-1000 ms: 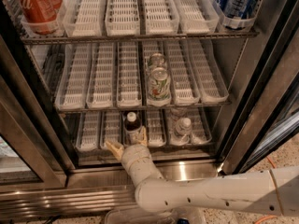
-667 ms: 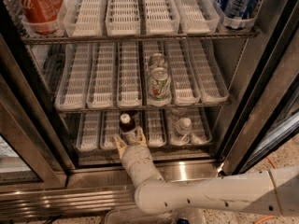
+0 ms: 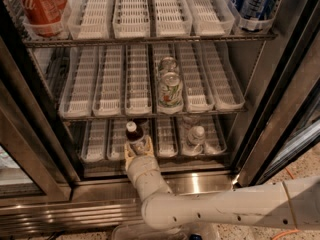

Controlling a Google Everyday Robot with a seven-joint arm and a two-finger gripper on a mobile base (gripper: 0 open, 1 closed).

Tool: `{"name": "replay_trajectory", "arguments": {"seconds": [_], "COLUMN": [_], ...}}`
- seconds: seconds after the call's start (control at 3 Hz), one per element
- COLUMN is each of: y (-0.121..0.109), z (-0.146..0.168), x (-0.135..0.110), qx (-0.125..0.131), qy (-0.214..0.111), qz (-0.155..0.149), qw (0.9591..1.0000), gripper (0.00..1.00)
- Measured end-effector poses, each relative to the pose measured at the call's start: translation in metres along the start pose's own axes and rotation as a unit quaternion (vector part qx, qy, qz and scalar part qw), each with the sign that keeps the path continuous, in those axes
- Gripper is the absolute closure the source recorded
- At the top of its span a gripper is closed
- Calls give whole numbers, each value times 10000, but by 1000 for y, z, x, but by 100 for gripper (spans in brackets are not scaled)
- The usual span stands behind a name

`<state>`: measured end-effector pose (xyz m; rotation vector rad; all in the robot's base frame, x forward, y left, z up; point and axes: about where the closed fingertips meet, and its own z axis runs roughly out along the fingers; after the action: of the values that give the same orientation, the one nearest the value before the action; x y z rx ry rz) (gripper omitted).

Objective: Pick blue plastic bottle from bottom shelf of fridge

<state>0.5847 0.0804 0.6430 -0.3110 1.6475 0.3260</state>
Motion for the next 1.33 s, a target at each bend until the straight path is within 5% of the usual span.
{"name": "replay_trajectory", "arguments": {"seconds": [1.33], "y": [-5], "z": [4], "x": [0], "qx": [102], "qy": [148], "qz": [177], "qw": [9997], "gripper": [11]}}
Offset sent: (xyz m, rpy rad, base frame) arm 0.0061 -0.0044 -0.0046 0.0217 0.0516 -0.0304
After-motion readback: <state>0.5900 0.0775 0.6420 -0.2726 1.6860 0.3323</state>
